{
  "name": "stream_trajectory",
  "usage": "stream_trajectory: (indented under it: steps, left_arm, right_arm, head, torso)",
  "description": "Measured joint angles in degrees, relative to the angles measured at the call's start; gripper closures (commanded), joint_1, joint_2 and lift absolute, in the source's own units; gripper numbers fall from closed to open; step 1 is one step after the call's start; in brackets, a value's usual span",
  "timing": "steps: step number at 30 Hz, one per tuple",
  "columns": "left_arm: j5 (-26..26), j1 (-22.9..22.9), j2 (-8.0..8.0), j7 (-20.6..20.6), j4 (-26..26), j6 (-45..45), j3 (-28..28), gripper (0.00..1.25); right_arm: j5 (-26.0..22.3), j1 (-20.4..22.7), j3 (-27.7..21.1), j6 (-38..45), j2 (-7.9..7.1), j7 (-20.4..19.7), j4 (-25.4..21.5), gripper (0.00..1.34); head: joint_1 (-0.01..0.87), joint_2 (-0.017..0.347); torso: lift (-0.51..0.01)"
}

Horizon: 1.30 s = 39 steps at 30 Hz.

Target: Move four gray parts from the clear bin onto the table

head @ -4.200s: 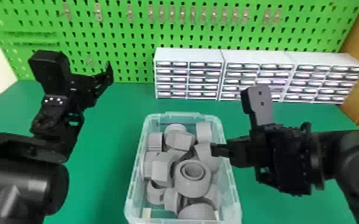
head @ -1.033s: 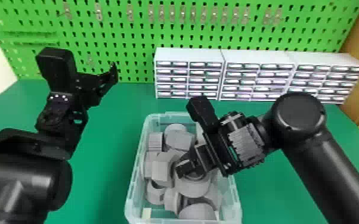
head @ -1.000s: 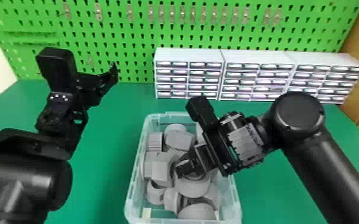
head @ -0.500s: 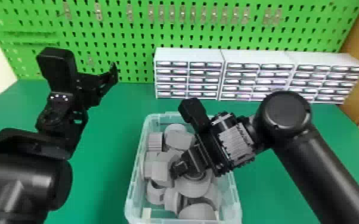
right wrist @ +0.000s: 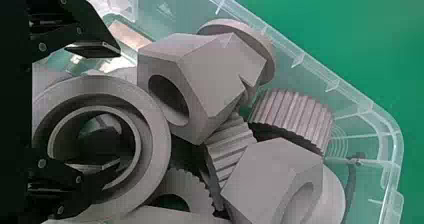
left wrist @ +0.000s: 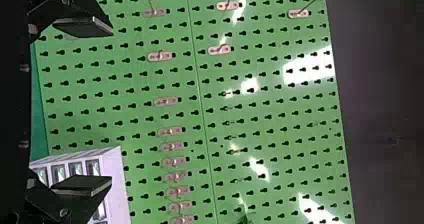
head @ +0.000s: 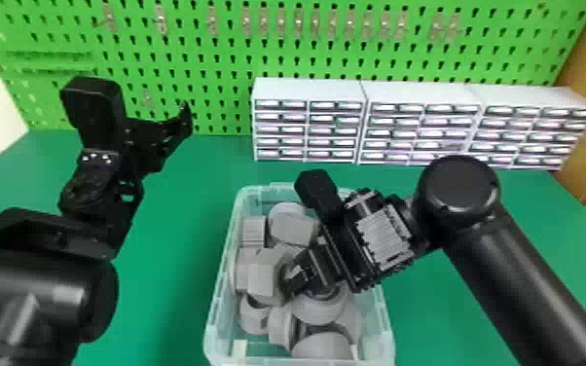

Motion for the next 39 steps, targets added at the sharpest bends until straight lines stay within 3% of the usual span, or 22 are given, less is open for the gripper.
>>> stream_trajectory:
  steps: [29,32,37,39]
  left_arm:
    - [0.09,-0.12,0.00,0.00,0.00,0.00,0.15,0.22]
    - [0.12,-0.09,0.00,0.00,0.00,0.00,0.20,0.22]
    - [0.18,-0.06,0.00,0.00,0.00,0.00,0.23,0.22]
    - [0.21,-0.04,0.00,0.00,0.00,0.00,0.26,0.22]
  right_arm:
    - [-0.13,-0.59,2.60,0.00,-1.40,0.26,0.23,0.53]
    - [-0.13,-0.55,2.67,0.00,-1.53,0.34,0.23,0.64]
    - [-0.14,-0.51,2.81,0.00,-1.53,0.36,0.19,1.05]
    - [-0.11,-0.51,2.85,0.00,-1.53,0.36,0.04,1.07]
  head:
    - [0.678,0.034]
    - [0.678,0.034]
    - [0.678,0.034]
    - [0.678,0.034]
  torso:
    - [-0.050]
    - [-0.050]
    - [-0.050]
    - [-0.050]
